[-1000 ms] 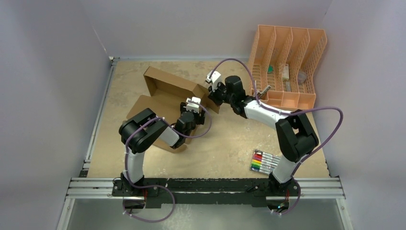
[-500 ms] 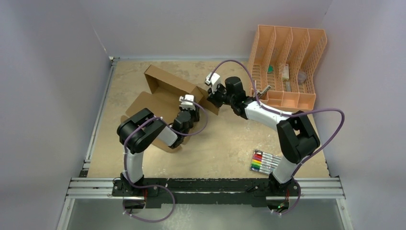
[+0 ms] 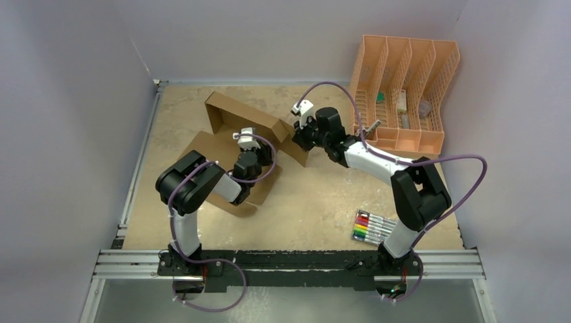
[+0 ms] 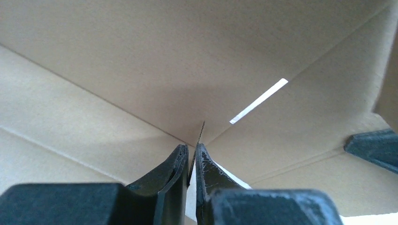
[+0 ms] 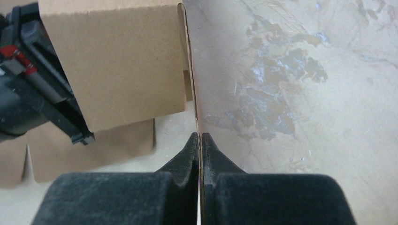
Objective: Fold the paper box
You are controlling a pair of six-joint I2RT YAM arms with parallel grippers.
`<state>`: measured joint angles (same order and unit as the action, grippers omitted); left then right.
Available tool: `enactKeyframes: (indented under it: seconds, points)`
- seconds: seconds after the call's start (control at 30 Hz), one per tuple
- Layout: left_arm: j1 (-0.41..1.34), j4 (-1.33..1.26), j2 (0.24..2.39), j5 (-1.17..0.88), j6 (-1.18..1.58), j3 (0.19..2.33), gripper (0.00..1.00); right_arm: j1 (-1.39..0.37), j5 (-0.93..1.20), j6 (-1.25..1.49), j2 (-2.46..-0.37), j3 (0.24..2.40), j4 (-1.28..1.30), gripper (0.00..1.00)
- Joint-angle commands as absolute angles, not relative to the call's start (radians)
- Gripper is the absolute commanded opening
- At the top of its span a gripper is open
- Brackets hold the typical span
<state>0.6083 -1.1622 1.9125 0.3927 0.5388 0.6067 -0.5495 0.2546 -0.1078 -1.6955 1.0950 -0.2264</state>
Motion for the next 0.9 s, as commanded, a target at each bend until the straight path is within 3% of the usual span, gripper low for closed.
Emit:
enactKeyframes:
  seconds: [0.0, 0.27, 0.57, 0.87]
  points:
    - [0.600, -1.235, 1.880, 0.333, 0.622, 0.616, 0.07, -0.554, 0.145, 0.103, -1.697, 1.138, -0.172, 0.00]
    - [0.644, -1.246, 1.911, 0.312, 0.679, 0.641, 0.04, -0.561, 0.072, 0.267, -1.739, 1.253, -0.105, 0.00]
    - [0.695, -1.192, 1.924, 0.304, 0.661, 0.710, 0.02, -0.579, -0.017, 0.333, -1.801, 1.446, 0.137, 0.00]
    - [0.708, -1.171, 1.937, 0.314, 0.695, 0.712, 0.01, -0.600, -0.115, 0.469, -1.841, 1.494, 0.210, 0.00]
